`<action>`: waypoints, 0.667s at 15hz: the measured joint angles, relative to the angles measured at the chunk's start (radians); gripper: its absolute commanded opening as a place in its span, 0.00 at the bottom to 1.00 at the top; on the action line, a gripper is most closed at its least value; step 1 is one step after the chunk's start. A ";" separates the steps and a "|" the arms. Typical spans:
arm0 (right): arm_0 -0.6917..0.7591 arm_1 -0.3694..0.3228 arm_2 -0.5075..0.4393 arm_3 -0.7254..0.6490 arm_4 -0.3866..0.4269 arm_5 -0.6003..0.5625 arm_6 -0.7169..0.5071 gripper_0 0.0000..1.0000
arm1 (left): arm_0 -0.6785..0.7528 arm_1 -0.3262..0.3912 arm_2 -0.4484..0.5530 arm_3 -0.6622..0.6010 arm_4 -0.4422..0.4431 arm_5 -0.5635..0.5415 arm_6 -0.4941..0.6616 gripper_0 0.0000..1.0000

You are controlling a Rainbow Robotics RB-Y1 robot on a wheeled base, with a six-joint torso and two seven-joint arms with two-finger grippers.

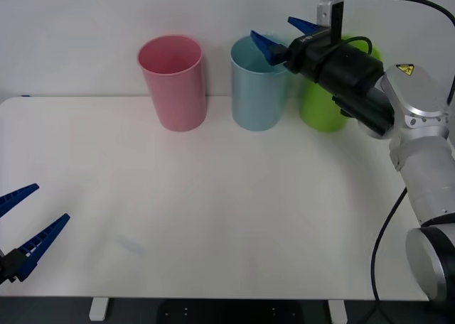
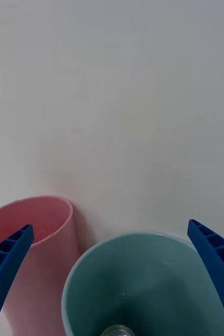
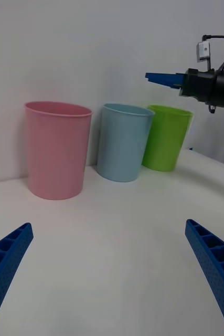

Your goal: Grasp the object on the table and drop it into the matching bin: aluminum can to the light blue bin, PET bottle to the pink bin.

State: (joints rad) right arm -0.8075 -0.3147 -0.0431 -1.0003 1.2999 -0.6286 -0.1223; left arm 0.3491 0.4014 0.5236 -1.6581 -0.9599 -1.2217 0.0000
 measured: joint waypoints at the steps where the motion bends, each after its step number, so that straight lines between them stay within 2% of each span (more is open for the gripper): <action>1: 0.026 -0.014 0.022 -0.031 -0.021 0.000 0.000 1.00 | 0.000 0.000 0.000 0.000 0.000 0.000 0.000 1.00; 5: 0.150 -0.050 0.040 -0.180 -0.041 -0.018 0.000 1.00 | 0.000 0.000 0.000 0.000 0.000 0.000 0.000 1.00; 10: 0.271 -0.096 0.036 -0.295 -0.063 -0.077 0.021 1.00 | 0.000 0.000 0.000 0.000 0.000 0.000 0.000 1.00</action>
State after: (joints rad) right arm -0.5363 -0.4111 -0.0066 -1.2955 1.2365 -0.7058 -0.1012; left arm 0.3491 0.4014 0.5236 -1.6581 -0.9599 -1.2217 0.0000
